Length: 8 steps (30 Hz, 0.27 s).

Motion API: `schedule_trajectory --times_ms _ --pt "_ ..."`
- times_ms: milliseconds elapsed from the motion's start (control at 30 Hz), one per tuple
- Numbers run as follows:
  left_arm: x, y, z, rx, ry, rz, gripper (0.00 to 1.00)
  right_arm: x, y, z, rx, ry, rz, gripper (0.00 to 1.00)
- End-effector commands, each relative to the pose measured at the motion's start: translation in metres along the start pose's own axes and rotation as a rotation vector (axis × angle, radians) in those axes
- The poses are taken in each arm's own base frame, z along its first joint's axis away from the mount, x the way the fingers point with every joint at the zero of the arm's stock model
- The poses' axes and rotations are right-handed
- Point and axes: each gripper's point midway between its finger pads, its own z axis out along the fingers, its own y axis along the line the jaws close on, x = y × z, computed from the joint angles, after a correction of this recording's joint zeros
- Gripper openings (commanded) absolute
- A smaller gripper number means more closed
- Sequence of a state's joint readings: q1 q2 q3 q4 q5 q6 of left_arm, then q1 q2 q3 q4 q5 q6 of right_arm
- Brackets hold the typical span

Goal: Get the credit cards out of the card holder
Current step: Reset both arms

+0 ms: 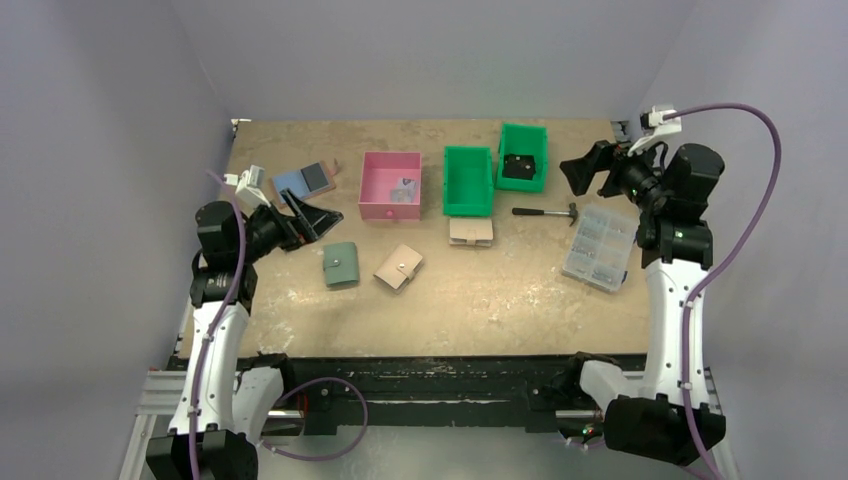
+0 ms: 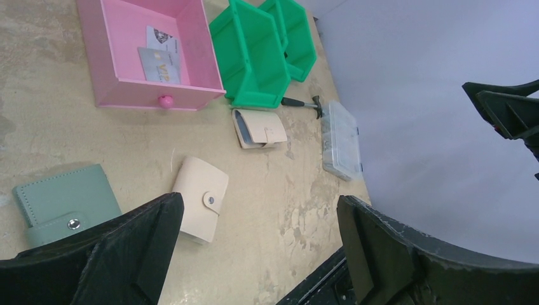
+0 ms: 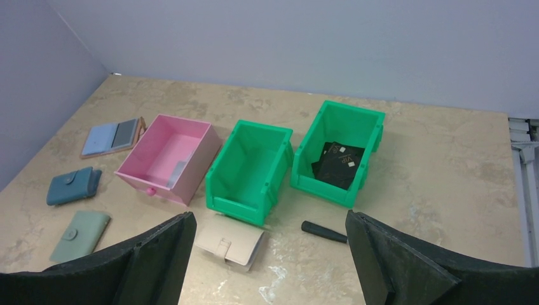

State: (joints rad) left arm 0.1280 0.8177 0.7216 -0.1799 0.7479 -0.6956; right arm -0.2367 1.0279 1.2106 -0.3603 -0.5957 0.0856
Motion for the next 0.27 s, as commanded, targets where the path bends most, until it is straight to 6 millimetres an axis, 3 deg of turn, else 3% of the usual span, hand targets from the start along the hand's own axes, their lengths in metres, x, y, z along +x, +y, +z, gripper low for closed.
schedule_trajectory --times_ms 0,233 --pt "-0.006 -0.002 0.002 0.013 -0.021 0.033 0.99 -0.006 -0.001 0.005 -0.021 -0.025 -0.032 0.99" --pt "-0.004 0.01 0.006 -0.03 -0.007 0.023 0.99 0.003 -0.011 0.012 -0.002 -0.011 -0.04 0.99"
